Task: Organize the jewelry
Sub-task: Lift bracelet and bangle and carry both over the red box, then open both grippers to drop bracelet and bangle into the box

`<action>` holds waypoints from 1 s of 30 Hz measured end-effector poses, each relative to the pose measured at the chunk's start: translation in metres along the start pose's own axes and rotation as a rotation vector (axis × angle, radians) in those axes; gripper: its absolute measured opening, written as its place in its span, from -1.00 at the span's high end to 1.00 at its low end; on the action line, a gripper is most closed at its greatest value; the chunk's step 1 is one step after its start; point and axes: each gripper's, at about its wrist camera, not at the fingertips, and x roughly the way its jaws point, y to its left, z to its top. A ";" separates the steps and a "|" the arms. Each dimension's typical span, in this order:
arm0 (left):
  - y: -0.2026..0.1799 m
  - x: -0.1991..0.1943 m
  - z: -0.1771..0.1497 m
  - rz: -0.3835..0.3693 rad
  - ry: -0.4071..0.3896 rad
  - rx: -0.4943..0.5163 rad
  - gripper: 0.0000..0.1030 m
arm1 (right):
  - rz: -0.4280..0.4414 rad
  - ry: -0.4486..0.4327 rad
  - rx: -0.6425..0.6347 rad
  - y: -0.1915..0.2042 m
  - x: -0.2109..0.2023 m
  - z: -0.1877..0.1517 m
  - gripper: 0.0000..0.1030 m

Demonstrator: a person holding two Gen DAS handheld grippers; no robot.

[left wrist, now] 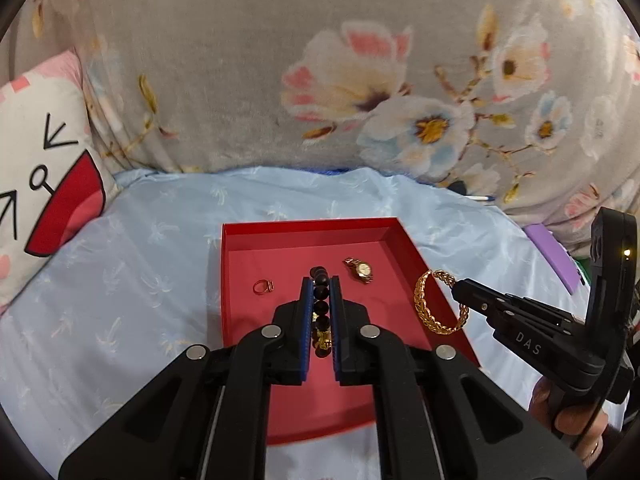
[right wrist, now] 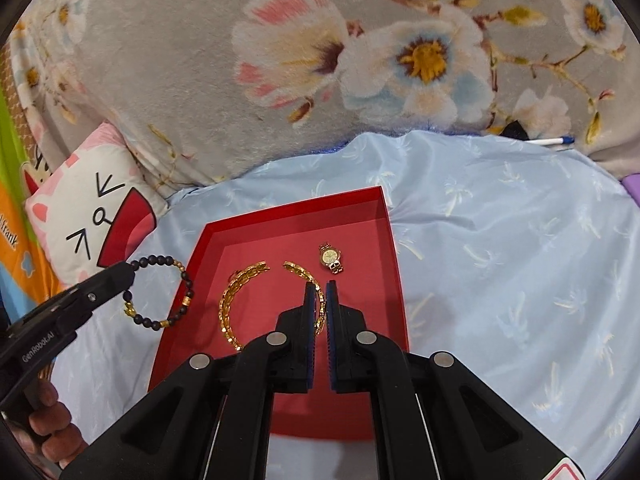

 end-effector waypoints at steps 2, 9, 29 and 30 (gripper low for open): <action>0.007 0.021 0.001 0.001 0.029 -0.013 0.86 | -0.007 0.024 0.000 0.000 0.020 0.004 0.92; 0.027 0.076 -0.006 0.002 0.132 -0.023 0.86 | -0.040 0.109 -0.003 -0.007 0.071 0.002 0.92; 0.039 0.098 -0.004 0.091 0.134 0.004 0.38 | -0.104 0.070 -0.026 -0.006 0.077 0.004 0.80; 0.040 0.095 -0.004 0.098 0.124 -0.003 0.38 | -0.101 0.064 -0.026 -0.006 0.074 0.003 0.80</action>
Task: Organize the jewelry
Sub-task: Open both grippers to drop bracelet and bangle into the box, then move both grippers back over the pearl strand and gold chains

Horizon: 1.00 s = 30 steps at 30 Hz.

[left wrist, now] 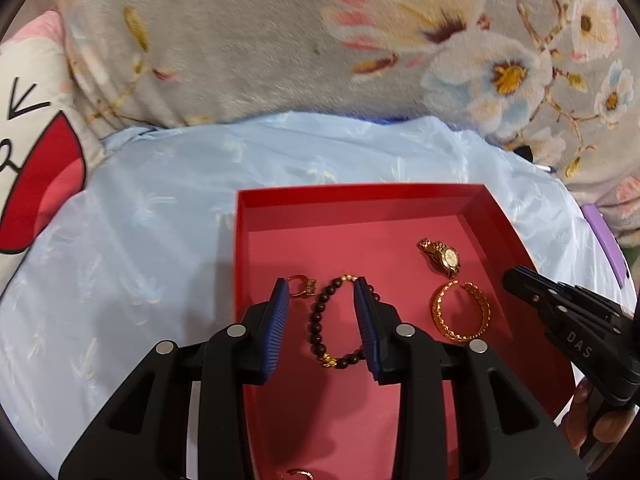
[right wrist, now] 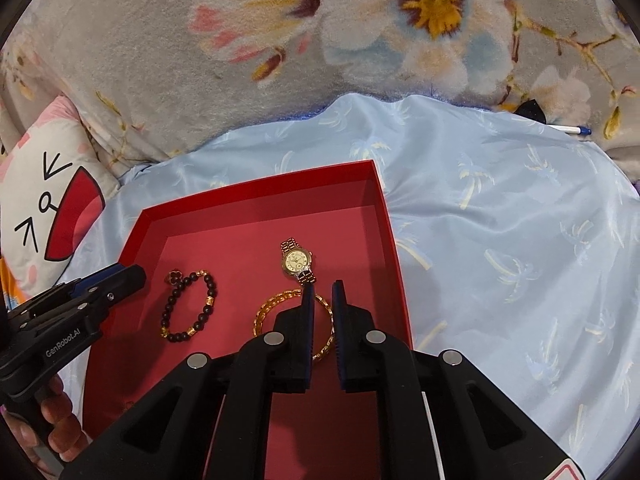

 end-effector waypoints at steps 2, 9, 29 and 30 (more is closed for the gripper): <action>0.002 -0.008 -0.001 0.007 -0.019 -0.010 0.37 | 0.001 -0.016 -0.004 0.000 -0.007 -0.001 0.80; -0.002 -0.043 -0.011 0.068 -0.082 0.007 0.37 | 0.005 -0.063 -0.014 0.004 -0.038 -0.010 0.71; -0.011 -0.138 -0.109 0.060 -0.058 -0.023 0.20 | 0.069 -0.072 0.011 -0.001 -0.152 -0.107 0.62; -0.011 -0.140 -0.115 0.061 -0.051 -0.022 0.19 | 0.068 -0.068 0.014 -0.002 -0.156 -0.113 0.62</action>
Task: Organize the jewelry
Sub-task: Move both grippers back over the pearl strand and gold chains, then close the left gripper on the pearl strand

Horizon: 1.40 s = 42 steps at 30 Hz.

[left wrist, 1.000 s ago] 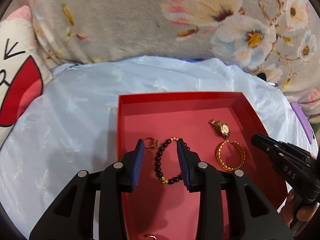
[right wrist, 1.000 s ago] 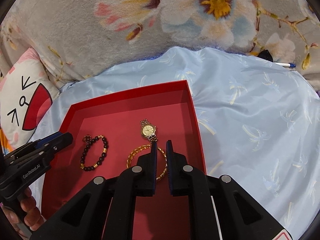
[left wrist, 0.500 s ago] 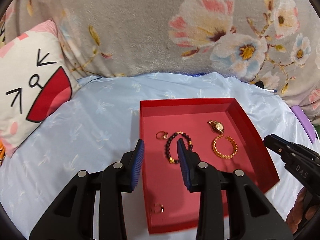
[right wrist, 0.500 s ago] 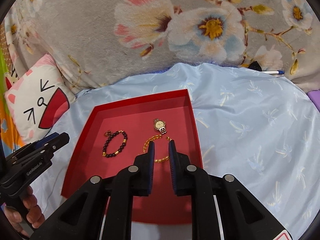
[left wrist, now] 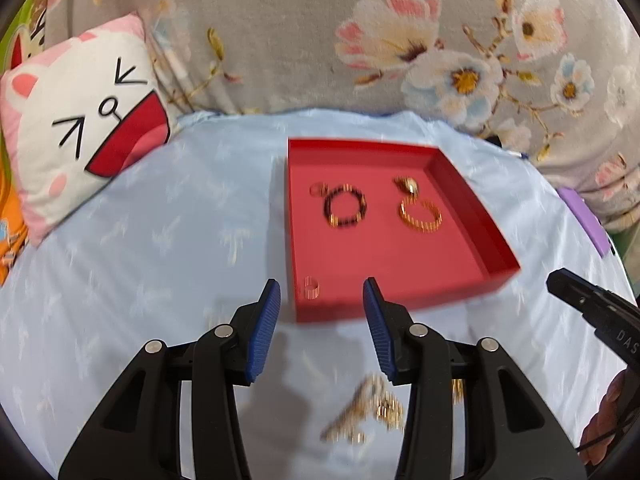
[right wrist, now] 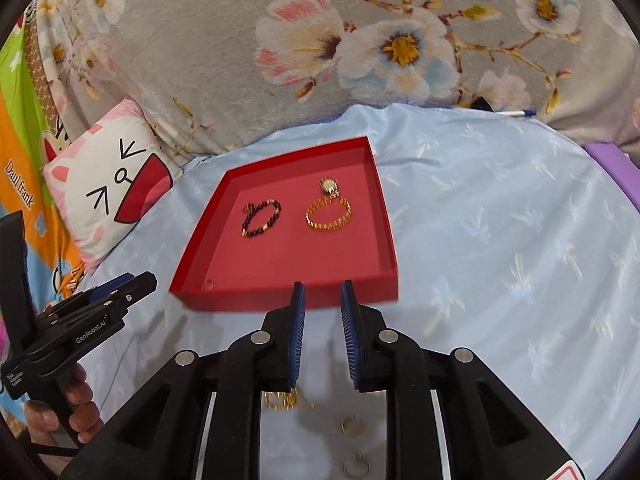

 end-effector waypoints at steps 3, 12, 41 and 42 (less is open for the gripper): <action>0.000 -0.005 -0.022 0.005 0.028 0.004 0.20 | 0.003 0.022 0.020 -0.007 -0.010 -0.019 0.61; -0.004 -0.001 -0.071 -0.011 0.105 -0.014 0.04 | -0.050 0.074 0.036 -0.022 -0.022 -0.065 0.50; -0.018 0.024 -0.089 -0.016 0.120 0.023 0.41 | -0.038 0.130 0.028 -0.018 0.001 -0.092 0.27; -0.019 0.024 -0.088 -0.026 0.122 0.024 0.46 | -0.039 0.133 0.027 -0.019 0.003 -0.091 0.27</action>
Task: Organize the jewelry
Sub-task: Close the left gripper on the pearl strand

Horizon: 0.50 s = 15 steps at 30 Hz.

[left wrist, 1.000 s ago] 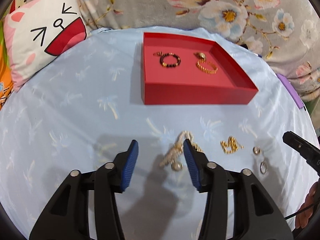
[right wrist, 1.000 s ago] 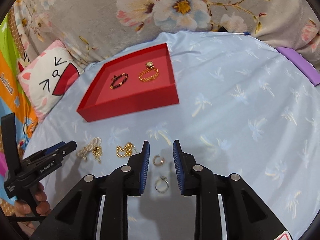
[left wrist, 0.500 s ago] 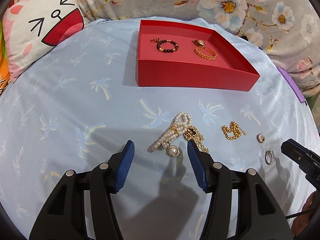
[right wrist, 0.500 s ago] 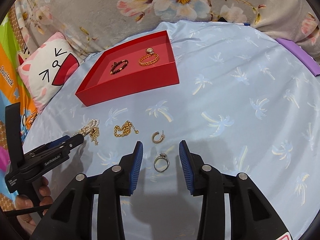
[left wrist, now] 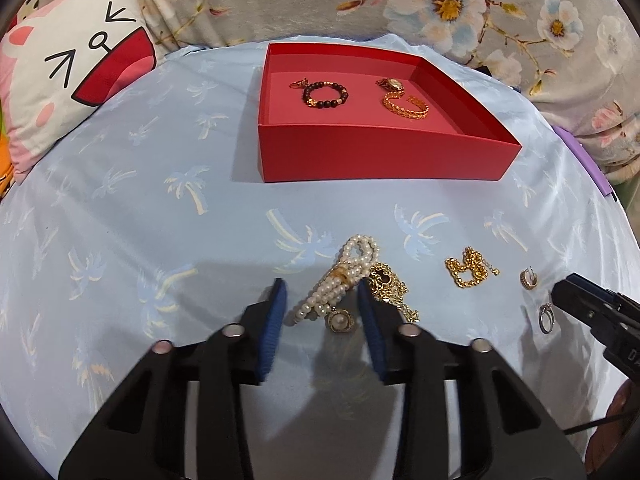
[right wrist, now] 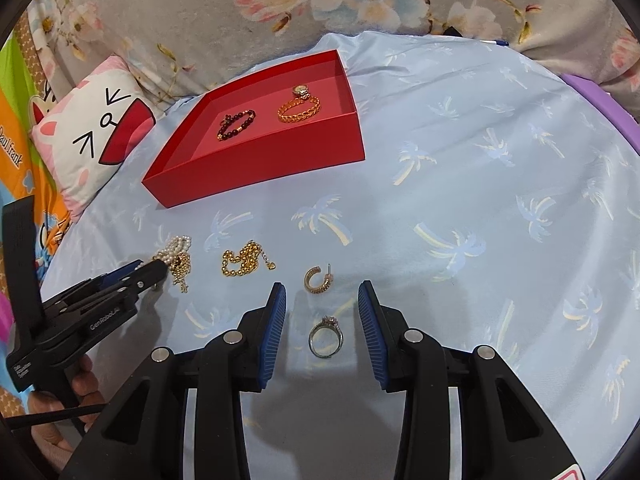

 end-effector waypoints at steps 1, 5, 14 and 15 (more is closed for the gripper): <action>0.000 0.000 0.000 -0.006 0.002 0.000 0.50 | 0.000 0.001 0.000 0.000 0.002 0.000 0.27; -0.001 -0.001 0.000 -0.014 0.001 0.001 0.61 | -0.003 0.004 -0.009 0.002 0.007 0.001 0.27; 0.001 -0.011 0.003 -0.056 -0.014 -0.025 0.81 | 0.010 0.003 -0.031 0.008 0.006 0.000 0.27; 0.002 -0.012 0.004 -0.060 -0.016 -0.029 0.81 | 0.013 0.001 -0.036 0.011 0.005 0.000 0.27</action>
